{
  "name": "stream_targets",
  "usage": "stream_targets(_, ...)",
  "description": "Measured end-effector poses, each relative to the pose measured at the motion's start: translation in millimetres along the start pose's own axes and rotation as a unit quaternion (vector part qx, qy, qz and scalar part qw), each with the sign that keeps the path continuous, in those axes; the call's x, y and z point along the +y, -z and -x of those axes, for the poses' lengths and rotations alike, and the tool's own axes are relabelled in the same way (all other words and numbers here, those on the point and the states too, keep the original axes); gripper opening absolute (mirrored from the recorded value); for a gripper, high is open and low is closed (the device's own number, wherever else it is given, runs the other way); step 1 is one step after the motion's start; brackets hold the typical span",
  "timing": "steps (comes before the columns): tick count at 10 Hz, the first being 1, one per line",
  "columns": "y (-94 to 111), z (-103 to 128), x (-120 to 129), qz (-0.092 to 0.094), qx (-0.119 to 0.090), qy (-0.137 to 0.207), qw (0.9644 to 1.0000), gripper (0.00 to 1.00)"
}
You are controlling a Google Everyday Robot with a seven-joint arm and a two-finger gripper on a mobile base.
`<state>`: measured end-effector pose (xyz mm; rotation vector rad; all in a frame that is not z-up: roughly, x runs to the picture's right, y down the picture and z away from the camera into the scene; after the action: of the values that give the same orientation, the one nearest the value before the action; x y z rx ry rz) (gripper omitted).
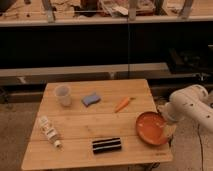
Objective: Push the ceramic bowl across the table
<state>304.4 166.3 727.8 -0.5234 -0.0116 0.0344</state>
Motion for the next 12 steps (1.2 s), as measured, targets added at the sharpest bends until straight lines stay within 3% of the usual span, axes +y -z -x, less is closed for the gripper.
stream_targets(12,-18.0,4.9,4.5,-0.005,-0.007,0.012,0.9999,0.8)
